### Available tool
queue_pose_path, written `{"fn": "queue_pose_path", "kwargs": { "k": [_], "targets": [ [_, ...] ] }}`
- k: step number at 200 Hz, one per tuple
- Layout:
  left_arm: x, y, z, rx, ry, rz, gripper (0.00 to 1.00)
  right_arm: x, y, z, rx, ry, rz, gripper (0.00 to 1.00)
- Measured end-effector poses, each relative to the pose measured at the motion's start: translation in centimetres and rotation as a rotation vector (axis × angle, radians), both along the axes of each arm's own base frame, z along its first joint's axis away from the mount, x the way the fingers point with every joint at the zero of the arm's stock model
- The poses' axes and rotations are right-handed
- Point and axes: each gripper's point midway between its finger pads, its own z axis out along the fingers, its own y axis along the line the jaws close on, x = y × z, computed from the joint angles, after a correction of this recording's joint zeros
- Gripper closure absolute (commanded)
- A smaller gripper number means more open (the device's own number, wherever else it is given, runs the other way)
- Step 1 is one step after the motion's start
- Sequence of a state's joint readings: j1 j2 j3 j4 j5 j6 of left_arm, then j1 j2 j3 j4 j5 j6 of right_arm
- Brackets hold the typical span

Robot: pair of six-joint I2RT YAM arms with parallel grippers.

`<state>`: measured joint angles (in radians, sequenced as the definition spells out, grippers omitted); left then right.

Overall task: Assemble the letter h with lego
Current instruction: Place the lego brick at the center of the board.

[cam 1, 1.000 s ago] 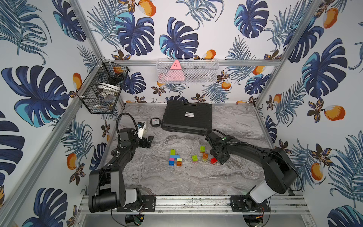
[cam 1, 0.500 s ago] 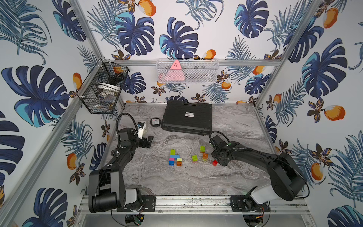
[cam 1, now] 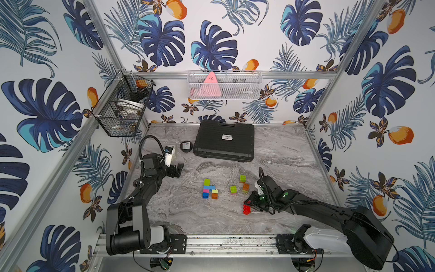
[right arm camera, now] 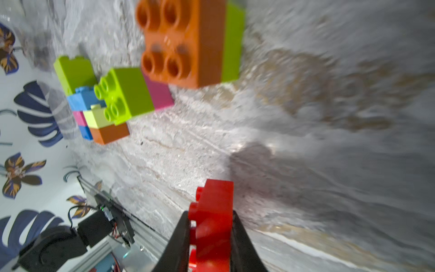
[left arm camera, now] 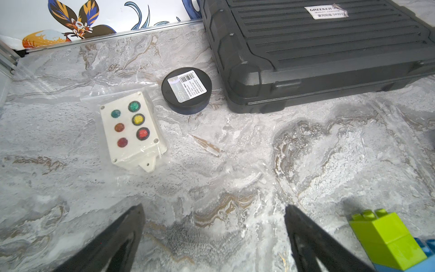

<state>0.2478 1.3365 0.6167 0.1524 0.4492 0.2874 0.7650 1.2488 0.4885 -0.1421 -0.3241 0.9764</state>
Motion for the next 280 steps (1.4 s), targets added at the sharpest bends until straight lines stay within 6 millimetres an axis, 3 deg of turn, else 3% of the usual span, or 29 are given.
{"fn": "queue_pose_path", "kwargs": {
  "k": [38,74,119,178,204,224,256,280],
  "targets": [
    [-0.1,0.0,0.1,0.001,-0.003,0.0,0.03,-0.5,7.1,0.6,0.116,-0.035,0.192,0.76],
    [-0.1,0.0,0.2,0.001,-0.005,0.0,0.03,0.6,9.0,-0.4,0.114,-0.054,0.243,0.76],
    [-0.1,0.0,0.2,0.001,-0.005,0.0,0.03,0.7,9.0,-1.3,0.104,-0.077,0.288,0.73],
    [-0.1,0.0,0.1,0.001,-0.005,0.0,0.03,1.4,6.9,-1.9,0.043,-0.093,0.253,0.55],
    [-0.1,0.0,0.2,0.002,-0.005,0.0,0.03,1.5,6.6,-1.9,0.022,-0.103,0.254,0.63],
    [-0.1,0.0,0.2,0.002,-0.005,-0.001,0.03,1.5,6.1,-1.9,0.01,-0.101,0.248,0.64],
    [-0.1,-0.2,0.2,-0.003,-0.006,-0.011,0.03,1.3,5.7,-1.3,-0.01,-0.106,0.255,0.41],
    [-0.3,-0.5,0.1,-0.01,-0.001,-0.023,0.03,1.5,5.8,0.4,-0.064,-0.14,0.257,0.37]
  ]
}}
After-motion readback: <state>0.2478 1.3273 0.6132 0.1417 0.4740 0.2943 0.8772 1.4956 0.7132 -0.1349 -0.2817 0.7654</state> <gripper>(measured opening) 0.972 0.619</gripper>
